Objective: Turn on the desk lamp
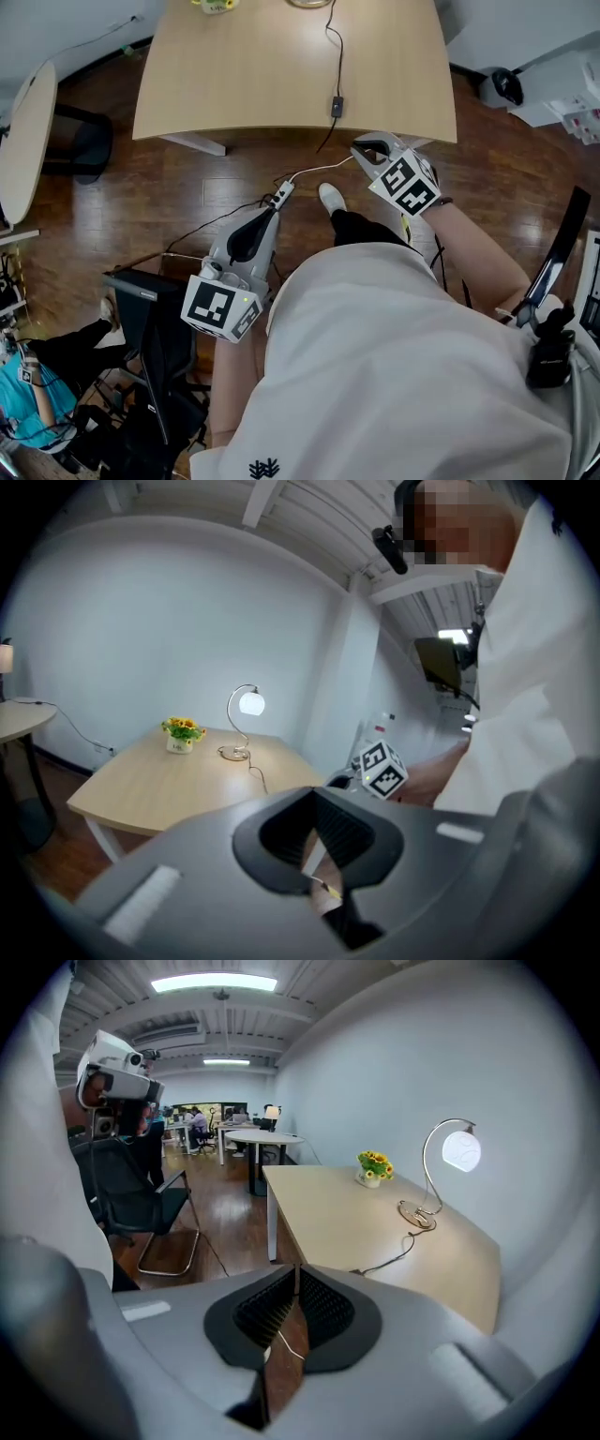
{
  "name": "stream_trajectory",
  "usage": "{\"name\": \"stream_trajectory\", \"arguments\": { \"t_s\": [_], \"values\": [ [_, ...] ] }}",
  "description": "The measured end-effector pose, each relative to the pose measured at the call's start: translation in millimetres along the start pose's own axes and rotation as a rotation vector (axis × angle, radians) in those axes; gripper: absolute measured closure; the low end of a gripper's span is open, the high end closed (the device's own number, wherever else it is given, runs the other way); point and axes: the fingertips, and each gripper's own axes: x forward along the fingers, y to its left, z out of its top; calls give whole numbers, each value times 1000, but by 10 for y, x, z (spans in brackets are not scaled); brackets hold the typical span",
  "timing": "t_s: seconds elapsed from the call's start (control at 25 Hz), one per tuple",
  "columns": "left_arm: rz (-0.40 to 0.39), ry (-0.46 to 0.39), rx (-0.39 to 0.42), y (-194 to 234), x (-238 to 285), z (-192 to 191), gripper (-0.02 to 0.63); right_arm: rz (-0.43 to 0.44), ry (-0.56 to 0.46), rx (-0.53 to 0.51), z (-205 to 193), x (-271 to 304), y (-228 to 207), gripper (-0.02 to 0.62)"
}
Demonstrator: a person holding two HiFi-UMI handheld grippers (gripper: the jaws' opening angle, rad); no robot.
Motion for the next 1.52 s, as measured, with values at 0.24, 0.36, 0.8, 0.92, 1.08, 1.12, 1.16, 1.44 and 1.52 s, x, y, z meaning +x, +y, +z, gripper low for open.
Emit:
{"name": "stream_trajectory", "arguments": {
  "t_s": [0.24,0.36,0.8,0.92,1.08,1.12,1.16,1.44,1.52],
  "values": [
    [-124,17,31,-434,-456,-363,586,-103,-42,147,-226,-811,711,589],
    [-175,35,48,-636,-624,-498,586,-134,-39,200,-409,-1183,1066,589],
    [-257,8,95,-1245,-839,-530,586,-215,-107,194,-440,-2058,1505,589],
    [-285,0,115,-1480,-837,-641,586,-195,-126,186,-478,-2256,1684,589],
    [-294,18,129,-1901,-810,-721,586,-175,-158,203,-617,-2623,1929,589],
    [-294,19,132,-2037,-813,-722,586,-174,-163,211,-698,-2731,1975,589],
    [-295,17,134,-2184,-824,-721,586,-174,-167,218,-782,-2846,2018,589],
    [-238,28,163,-3095,-1056,-914,586,-147,-261,242,-1272,-3514,2458,589],
    [-210,38,172,-3261,-1166,-1016,586,-117,-282,247,-1383,-3583,2626,589]
  ]
}}
